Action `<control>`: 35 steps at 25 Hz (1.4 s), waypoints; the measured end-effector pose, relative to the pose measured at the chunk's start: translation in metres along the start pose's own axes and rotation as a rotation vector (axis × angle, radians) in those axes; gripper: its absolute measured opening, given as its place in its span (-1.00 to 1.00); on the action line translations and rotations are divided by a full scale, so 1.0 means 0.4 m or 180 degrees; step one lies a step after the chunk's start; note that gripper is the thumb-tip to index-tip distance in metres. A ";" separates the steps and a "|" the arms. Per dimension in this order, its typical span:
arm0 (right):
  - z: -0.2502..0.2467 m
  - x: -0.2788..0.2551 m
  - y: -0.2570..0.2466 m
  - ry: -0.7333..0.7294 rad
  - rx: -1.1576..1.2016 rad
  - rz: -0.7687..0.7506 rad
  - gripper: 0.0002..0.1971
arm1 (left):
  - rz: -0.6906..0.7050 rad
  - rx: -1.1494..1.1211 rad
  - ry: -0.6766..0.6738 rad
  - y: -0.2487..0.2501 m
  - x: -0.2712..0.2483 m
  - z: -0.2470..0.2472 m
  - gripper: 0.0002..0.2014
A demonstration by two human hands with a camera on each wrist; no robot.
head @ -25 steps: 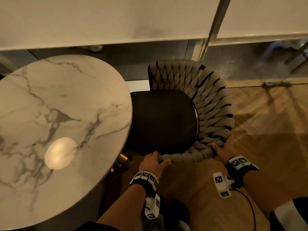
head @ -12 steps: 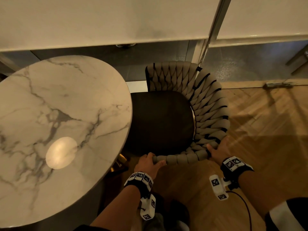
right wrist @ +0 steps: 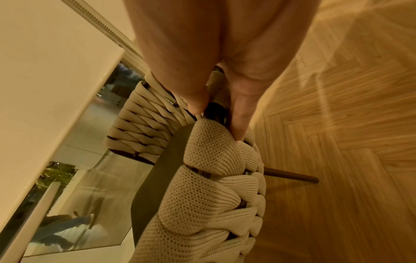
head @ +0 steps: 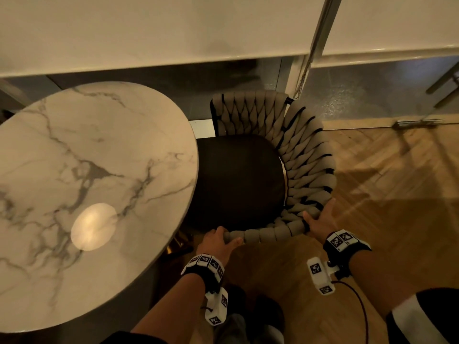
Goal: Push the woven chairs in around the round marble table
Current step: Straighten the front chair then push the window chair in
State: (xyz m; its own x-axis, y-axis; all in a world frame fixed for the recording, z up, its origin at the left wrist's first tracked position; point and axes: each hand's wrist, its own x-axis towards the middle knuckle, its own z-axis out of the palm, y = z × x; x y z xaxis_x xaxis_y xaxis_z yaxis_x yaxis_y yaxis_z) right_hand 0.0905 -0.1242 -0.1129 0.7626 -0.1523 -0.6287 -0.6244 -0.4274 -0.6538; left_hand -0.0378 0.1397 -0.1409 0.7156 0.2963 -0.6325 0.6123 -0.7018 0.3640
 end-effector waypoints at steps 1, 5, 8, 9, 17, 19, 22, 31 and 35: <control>0.002 0.000 0.003 0.0021 -0.0018 -0.0015 0.06 | 0.0009 -0.0088 0.0000 -0.006 -0.002 0.003 -0.46; 0.011 -0.002 -0.002 0.0104 -0.0123 0.0005 0.05 | 0.0049 -0.0403 -0.0086 -0.011 -0.001 0.007 -0.46; 0.017 -0.009 -0.007 0.0156 -0.0042 0.0078 0.00 | -0.0013 -0.0587 -0.0133 -0.008 0.004 0.001 -0.47; 0.018 -0.015 -0.013 0.0152 -0.0055 0.0155 0.00 | -0.0028 -0.0642 -0.0131 -0.007 0.006 0.000 -0.48; 0.009 -0.047 0.016 0.0226 -0.0282 0.0202 0.00 | -0.0021 -0.0645 -0.0124 -0.023 -0.011 0.016 -0.52; 0.009 -0.028 0.023 0.0227 -0.0364 0.0164 0.02 | -0.0036 -0.0625 -0.0133 -0.020 -0.007 0.016 -0.49; 0.014 -0.012 0.019 0.0179 -0.0379 0.0171 0.03 | -0.0054 -0.0675 -0.0100 -0.014 0.002 0.012 -0.49; 0.017 0.008 0.032 0.0234 -0.0245 0.0106 0.05 | -0.0248 -0.0809 -0.0146 0.002 0.018 0.007 -0.37; 0.013 -0.008 0.044 0.0202 -0.0105 0.0093 0.04 | -0.0151 -0.0823 -0.0055 -0.003 -0.002 0.014 -0.41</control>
State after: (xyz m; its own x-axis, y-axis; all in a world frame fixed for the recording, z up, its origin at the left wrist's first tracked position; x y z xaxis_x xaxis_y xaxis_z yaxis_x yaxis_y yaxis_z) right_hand 0.0760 -0.1267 -0.1246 0.7540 -0.2208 -0.6187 -0.6414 -0.4508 -0.6208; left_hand -0.0411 0.1366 -0.1447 0.6796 0.3123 -0.6638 0.7122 -0.4979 0.4949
